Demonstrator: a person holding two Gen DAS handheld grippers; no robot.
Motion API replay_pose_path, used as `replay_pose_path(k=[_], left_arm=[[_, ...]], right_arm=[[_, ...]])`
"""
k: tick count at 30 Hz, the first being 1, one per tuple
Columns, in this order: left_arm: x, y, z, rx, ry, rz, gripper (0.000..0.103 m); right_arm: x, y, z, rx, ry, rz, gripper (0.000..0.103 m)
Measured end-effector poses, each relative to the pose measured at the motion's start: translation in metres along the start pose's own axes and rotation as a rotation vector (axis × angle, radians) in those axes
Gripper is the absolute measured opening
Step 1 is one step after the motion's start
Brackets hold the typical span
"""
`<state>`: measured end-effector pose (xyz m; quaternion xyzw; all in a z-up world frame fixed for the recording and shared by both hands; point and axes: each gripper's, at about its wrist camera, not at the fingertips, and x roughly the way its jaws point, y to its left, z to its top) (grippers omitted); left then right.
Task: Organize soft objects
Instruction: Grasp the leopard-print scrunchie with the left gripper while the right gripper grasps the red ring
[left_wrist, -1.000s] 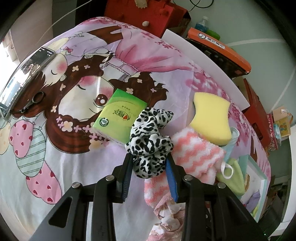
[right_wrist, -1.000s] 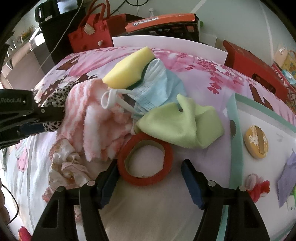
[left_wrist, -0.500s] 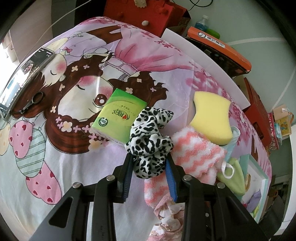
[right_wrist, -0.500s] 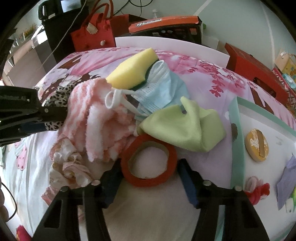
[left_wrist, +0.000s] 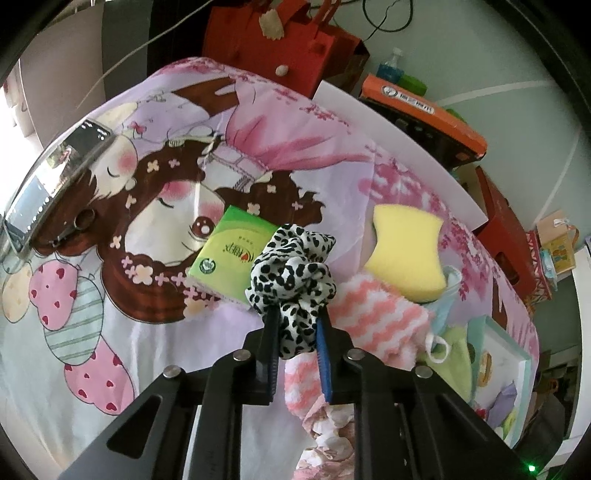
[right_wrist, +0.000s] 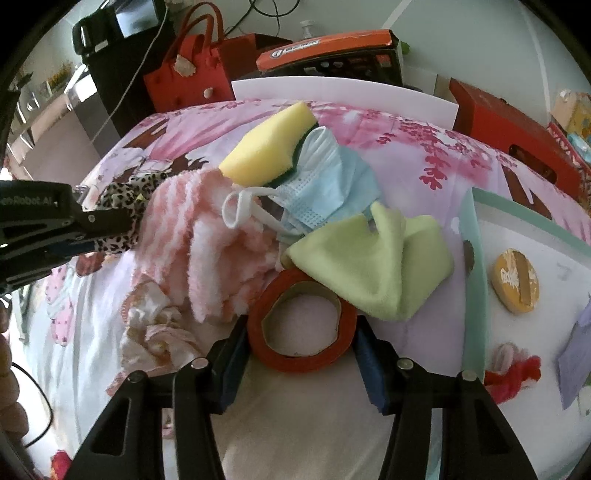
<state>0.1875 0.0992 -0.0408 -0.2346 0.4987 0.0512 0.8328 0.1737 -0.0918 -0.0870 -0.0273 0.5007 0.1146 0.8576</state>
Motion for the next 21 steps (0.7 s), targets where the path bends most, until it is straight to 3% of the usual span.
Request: replay_pose_path(k=[21], left_arm=[[-0.041, -0.002, 0.003, 0.004, -0.135, -0.018, 0.018]], right_arm=[[-0.056, -0.007, -0.007, 0.067, -0.076, 0.094, 0.057]])
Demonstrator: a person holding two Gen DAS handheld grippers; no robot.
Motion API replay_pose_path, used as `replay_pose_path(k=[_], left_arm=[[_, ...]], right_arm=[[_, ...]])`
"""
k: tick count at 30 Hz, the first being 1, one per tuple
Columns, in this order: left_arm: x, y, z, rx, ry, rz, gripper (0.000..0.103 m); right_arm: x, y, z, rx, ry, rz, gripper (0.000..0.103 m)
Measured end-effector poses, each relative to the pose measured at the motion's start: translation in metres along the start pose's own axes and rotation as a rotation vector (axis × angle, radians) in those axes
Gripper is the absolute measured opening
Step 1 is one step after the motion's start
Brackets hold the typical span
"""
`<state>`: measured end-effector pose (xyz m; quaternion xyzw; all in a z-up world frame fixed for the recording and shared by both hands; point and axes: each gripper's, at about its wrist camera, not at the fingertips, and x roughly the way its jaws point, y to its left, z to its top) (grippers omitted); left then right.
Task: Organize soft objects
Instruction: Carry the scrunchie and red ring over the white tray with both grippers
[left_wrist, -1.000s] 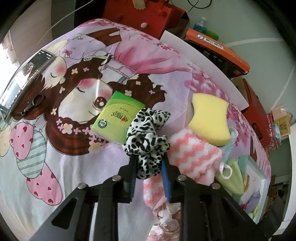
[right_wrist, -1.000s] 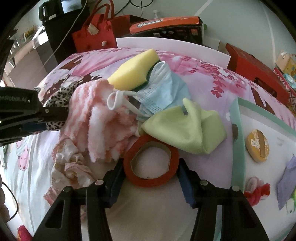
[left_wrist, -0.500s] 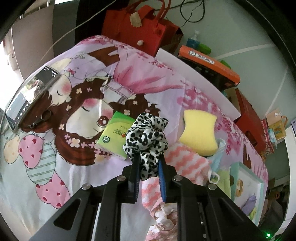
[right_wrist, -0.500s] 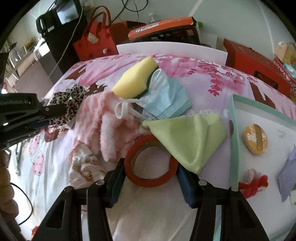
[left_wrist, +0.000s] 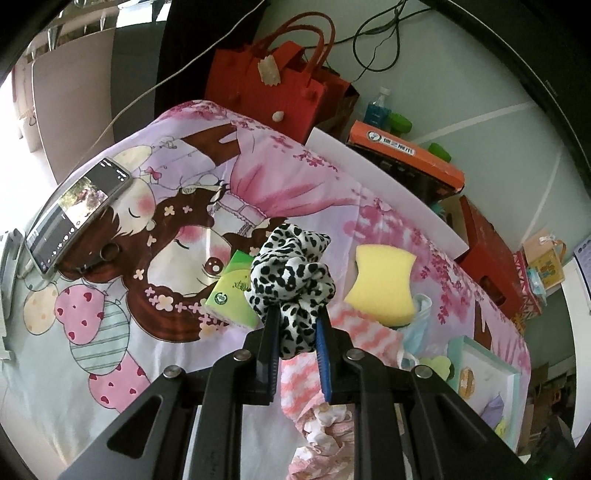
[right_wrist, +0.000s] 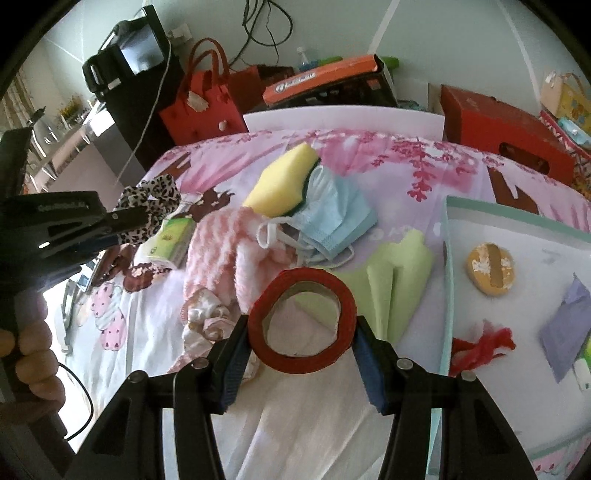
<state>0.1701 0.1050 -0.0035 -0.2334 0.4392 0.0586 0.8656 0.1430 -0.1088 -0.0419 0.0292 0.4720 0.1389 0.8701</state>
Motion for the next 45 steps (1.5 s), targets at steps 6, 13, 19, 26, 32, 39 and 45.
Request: replay_pose_path(k=[6, 13, 19, 26, 32, 39, 45], left_arm=[[-0.005, -0.006, -0.001, 0.02, -0.013, -0.007, 0.018], [-0.008, -0.022, -0.004, 0.064, -0.016, -0.028, 0.018], [-0.012, -0.044, -0.011, 0.119, -0.017, -0.062, 0.018], [-0.018, -0.085, -0.03, 0.234, -0.016, -0.115, 0.018], [-0.019, -0.123, -0.051, 0.343, 0.011, -0.171, 0.018], [-0.018, -0.168, -0.084, 0.482, 0.06, -0.235, 0.018], [-0.011, -0.196, -0.113, 0.57, 0.123, -0.286, 0.018]], right_arm=[[-0.004, -0.003, 0.002, 0.013, -0.014, 0.0, 0.057], [-0.014, -0.022, 0.006, 0.057, -0.046, -0.022, 0.057], [-0.031, -0.063, 0.01, 0.149, -0.087, -0.084, 0.057], [-0.059, -0.132, 0.004, 0.3, -0.13, -0.237, 0.057], [-0.079, -0.183, -0.01, 0.433, -0.139, -0.329, 0.057], [-0.1, -0.231, -0.033, 0.552, -0.133, -0.447, 0.057], [-0.111, -0.262, -0.051, 0.643, -0.119, -0.495, 0.057]])
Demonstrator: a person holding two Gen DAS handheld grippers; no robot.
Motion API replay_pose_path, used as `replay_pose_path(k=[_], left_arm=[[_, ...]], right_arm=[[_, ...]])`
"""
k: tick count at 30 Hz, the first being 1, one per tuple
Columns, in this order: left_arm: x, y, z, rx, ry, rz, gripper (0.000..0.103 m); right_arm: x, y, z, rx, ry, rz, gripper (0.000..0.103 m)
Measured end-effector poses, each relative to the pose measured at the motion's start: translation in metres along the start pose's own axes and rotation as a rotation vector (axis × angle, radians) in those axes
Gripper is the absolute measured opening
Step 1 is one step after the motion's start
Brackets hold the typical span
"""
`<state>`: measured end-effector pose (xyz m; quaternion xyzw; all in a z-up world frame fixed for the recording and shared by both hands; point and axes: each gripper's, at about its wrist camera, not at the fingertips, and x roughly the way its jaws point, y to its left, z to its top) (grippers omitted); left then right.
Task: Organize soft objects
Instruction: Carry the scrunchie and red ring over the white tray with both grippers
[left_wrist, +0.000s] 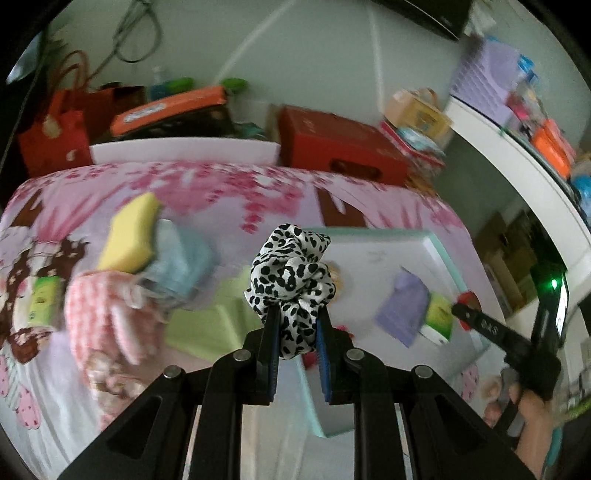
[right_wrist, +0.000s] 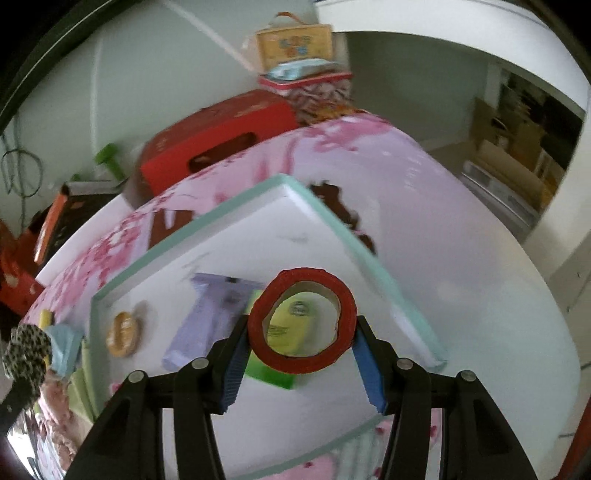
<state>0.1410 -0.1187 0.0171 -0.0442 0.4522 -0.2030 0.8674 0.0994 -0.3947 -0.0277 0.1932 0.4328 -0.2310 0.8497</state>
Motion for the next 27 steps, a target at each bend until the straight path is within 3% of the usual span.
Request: replay_pose_path(k=[9, 19, 21, 23, 27], left_arm=[[0.029, -0.04, -0.017, 0.102, 0.109, -0.086, 0.019], [0.04, -0.051, -0.023, 0.121, 0.153, -0.129, 0.019], [0.041, -0.053, -0.024, 0.128, 0.16, -0.131, 0.025], [0.041, -0.052, -0.023, 0.121, 0.164, -0.137, 0.042], [0.038, -0.048, -0.02, 0.107, 0.153, -0.134, 0.05]], right_arm=[[0.003, -0.011, -0.002, 0.015, 0.022, -0.022, 0.057], [0.013, -0.021, -0.004, 0.042, 0.062, -0.064, 0.057], [0.013, -0.02, -0.004, 0.044, 0.062, -0.055, 0.058], [0.011, -0.02, -0.003, 0.049, 0.058, -0.05, 0.058], [0.011, -0.021, -0.004, 0.057, 0.062, -0.054, 0.063]])
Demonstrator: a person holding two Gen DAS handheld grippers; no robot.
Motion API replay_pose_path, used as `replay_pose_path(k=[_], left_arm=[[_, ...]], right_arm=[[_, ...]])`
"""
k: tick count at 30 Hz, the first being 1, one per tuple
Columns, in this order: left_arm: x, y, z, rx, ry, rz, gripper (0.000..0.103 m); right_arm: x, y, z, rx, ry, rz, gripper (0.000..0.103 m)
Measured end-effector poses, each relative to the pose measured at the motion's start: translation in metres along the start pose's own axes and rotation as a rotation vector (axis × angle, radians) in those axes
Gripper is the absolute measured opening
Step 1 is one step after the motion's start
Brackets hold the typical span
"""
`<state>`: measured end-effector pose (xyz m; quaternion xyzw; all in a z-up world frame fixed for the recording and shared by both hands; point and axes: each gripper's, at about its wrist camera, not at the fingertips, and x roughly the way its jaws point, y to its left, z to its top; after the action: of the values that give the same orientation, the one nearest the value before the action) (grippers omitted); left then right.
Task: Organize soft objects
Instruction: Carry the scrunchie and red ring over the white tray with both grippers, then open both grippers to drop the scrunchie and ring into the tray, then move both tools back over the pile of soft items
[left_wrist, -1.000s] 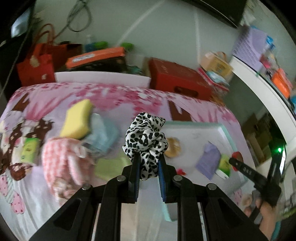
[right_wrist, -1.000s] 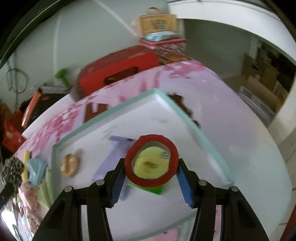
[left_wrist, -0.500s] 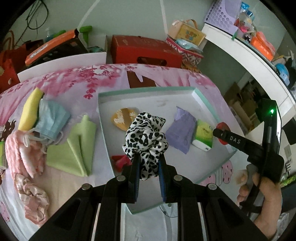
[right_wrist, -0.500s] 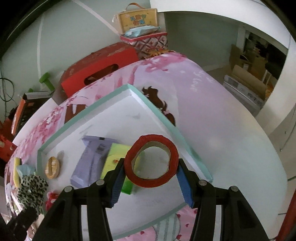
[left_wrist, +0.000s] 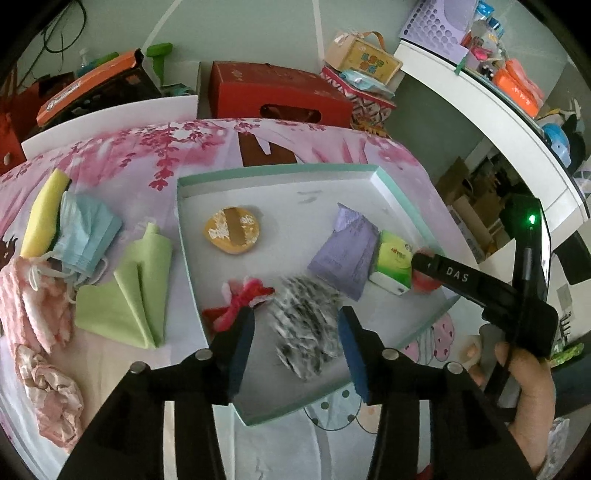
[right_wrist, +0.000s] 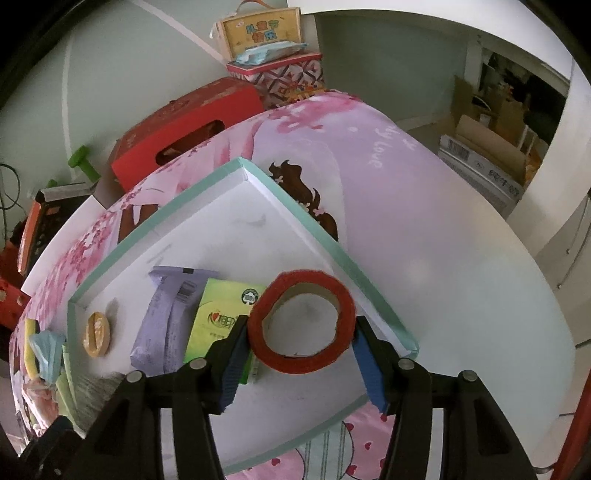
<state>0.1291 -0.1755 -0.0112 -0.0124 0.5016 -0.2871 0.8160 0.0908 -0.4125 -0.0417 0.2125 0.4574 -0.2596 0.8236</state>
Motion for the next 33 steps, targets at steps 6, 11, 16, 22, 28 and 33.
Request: replay_pose_path(k=[6, 11, 16, 22, 28, 33], left_arm=[[-0.003, 0.013, 0.003, -0.039, -0.011, 0.037, 0.06], [-0.008, 0.026, 0.007, -0.07, -0.035, 0.112, 0.072], [-0.008, 0.04, 0.008, -0.12, -0.051, 0.174, 0.083], [-0.008, 0.052, 0.007, -0.155, -0.075, 0.252, 0.101], [-0.011, 0.059, 0.007, -0.179, -0.085, 0.284, 0.101], [-0.015, 0.067, 0.007, -0.197, -0.089, 0.299, 0.101]], right_arm=[[-0.003, 0.004, 0.0, -0.019, -0.01, -0.014, 0.077], [-0.004, 0.007, 0.001, -0.036, -0.016, -0.017, 0.087], [-0.007, 0.015, -0.001, -0.062, -0.02, -0.001, 0.103], [-0.017, 0.026, -0.003, -0.075, -0.068, 0.041, 0.103], [-0.025, 0.042, -0.005, -0.109, -0.099, 0.065, 0.103], [-0.031, 0.058, -0.008, -0.133, -0.113, 0.113, 0.103]])
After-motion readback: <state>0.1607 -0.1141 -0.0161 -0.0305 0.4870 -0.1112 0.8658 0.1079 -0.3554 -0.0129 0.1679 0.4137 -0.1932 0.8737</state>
